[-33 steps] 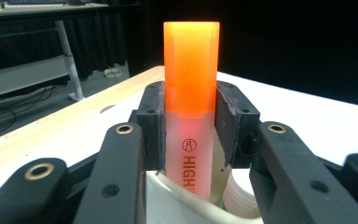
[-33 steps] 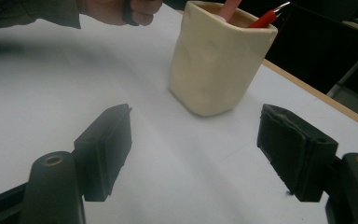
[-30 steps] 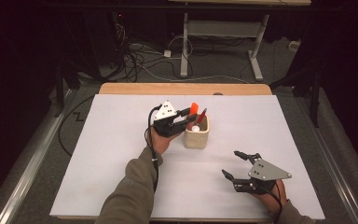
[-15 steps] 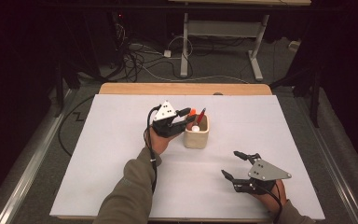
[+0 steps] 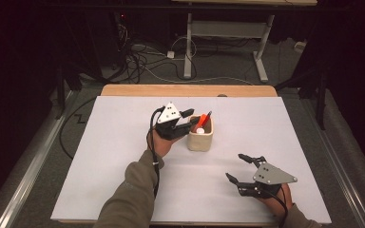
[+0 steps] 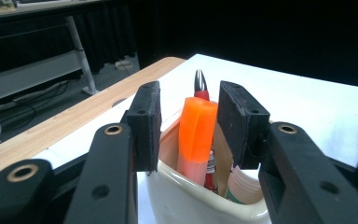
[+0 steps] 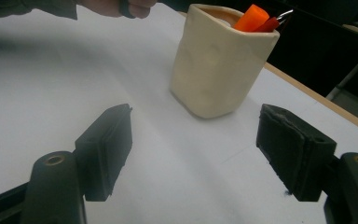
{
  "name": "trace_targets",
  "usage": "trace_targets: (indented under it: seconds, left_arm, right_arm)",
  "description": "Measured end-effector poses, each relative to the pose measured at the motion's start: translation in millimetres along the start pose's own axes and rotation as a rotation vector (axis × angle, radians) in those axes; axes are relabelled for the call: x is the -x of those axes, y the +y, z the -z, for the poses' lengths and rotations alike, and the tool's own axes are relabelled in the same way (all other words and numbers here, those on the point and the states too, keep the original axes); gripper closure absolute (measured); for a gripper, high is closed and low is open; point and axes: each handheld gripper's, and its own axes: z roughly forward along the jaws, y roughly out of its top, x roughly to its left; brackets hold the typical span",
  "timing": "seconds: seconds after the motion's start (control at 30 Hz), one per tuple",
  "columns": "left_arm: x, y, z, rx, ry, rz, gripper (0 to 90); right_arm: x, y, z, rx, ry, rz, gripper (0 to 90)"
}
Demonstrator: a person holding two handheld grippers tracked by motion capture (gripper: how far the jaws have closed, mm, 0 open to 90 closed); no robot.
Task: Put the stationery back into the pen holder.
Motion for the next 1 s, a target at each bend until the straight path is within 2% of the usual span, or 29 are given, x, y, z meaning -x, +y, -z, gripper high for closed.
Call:
trace_targets:
  seconds: [0.13,0.4,0.47,0.5,0.67,0.77,1.0]
  left_arm:
    - [0.9,2.7,2.7,-0.009,0.016,-0.017,55.7]
    - [2.9,9.4,10.8,-0.039,0.042,-0.068,43.0]
    - [3.4,10.7,12.8,-0.042,0.038,-0.074,37.6]
    - [3.9,11.5,13.7,-0.043,0.050,-0.076,34.3]
    - [5.5,14.3,18.4,-0.054,0.062,-0.097,32.0]
    - [8.9,15.2,20.9,-0.066,0.074,-0.135,30.9]
    - [14.2,14.6,25.3,-0.078,0.097,-0.167,27.4]
  right_arm:
    - [0.4,0.0,0.0,0.000,-0.001,-0.002,27.2]
    - [-0.2,0.2,-0.3,-0.002,0.000,-0.003,27.2]
    - [-0.5,0.0,-0.6,-0.005,0.004,0.000,27.2]
    - [-0.5,0.0,-0.8,-0.006,0.003,-0.001,27.2]
    - [-0.7,-0.1,-1.1,-0.007,0.005,-0.001,27.2]
    - [-0.6,-0.2,-1.1,-0.007,0.002,-0.004,27.2]
    - [-1.0,-0.3,-1.5,-0.009,0.001,-0.002,27.2]
